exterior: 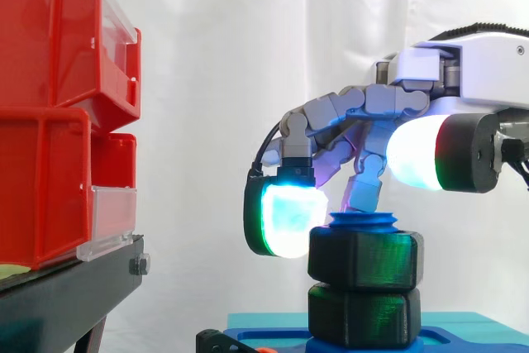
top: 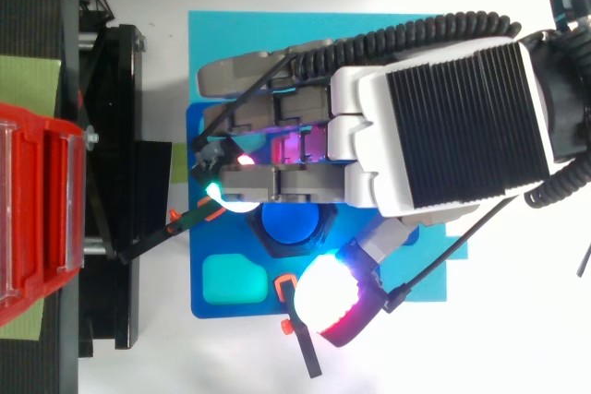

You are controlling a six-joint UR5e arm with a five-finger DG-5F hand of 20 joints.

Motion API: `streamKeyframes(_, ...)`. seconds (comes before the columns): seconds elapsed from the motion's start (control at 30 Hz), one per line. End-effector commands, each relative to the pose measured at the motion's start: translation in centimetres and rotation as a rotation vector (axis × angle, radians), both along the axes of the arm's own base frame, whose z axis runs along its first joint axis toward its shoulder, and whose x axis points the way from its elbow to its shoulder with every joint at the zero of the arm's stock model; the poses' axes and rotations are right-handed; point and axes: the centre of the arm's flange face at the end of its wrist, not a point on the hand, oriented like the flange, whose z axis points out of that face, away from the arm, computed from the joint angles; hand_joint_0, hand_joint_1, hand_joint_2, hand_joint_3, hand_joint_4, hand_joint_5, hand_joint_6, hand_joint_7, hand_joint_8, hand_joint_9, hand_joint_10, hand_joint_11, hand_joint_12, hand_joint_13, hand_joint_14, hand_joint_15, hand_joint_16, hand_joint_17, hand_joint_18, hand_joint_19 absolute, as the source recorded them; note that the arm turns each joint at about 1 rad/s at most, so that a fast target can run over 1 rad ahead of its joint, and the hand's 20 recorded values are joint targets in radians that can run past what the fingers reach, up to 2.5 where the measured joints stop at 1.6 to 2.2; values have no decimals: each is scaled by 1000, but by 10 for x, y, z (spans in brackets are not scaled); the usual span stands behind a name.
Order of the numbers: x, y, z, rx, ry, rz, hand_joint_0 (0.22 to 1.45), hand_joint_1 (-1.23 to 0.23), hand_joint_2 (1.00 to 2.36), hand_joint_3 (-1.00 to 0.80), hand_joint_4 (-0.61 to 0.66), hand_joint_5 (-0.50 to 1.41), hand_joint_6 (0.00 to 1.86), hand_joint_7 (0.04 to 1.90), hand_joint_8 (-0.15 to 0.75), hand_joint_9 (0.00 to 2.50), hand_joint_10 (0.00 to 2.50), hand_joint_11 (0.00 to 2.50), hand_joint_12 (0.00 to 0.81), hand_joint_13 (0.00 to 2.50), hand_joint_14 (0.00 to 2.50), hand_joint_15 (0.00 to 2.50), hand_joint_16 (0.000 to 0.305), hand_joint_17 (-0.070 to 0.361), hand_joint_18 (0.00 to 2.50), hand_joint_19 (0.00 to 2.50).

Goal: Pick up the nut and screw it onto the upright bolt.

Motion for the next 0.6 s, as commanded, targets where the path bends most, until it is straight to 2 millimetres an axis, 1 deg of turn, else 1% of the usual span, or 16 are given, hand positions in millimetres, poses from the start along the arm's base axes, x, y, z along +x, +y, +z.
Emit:
streamKeyframes(0.0, 0, -2, 0, -1, -2, -3, 548, -200, 1000, -500, 229, 78, 501, 1373, 252, 1362, 0, 6, 192, 782, 0, 0, 14, 31, 402, 0)
streamKeyframes(0.1, 0, -3, 0, -1, -4, -3, 549, -203, 1000, -500, 235, 83, 501, 1384, 255, 1412, 0, 8, 187, 825, 0, 0, 13, 29, 435, 0)
streamKeyframes(0.27, 0, -6, 1, 0, -9, 2, 549, -212, 1000, -500, 223, 92, 501, 1402, 290, 1458, 0, 0, 181, 864, 0, 0, 11, 26, 473, 0)
streamKeyframes(0.4, 2, -9, 9, -1, -19, 11, 549, -216, 1000, -500, 203, 99, 500, 1428, 298, 1502, 0, 0, 173, 895, 0, 0, 10, 23, 508, 0)
streamKeyframes(0.47, 2, -8, 9, -1, -15, 13, 549, -219, 1000, -500, 195, 101, 505, 1428, 307, 1519, 0, 0, 167, 920, 0, 0, 10, 21, 546, 0)
streamKeyframes(0.53, 3, -10, 15, -1, -12, 13, 548, -218, 1000, -500, 200, 101, 510, 1423, 325, 1551, 0, 0, 161, 931, 0, 0, 9, 20, 560, 0)
streamKeyframes(0.57, 4, -15, 36, -5, 11, 13, 547, -206, 1000, -500, 205, 102, 514, 1413, 344, 1579, 0, 0, 162, 949, 0, 0, 9, 19, 580, 0)
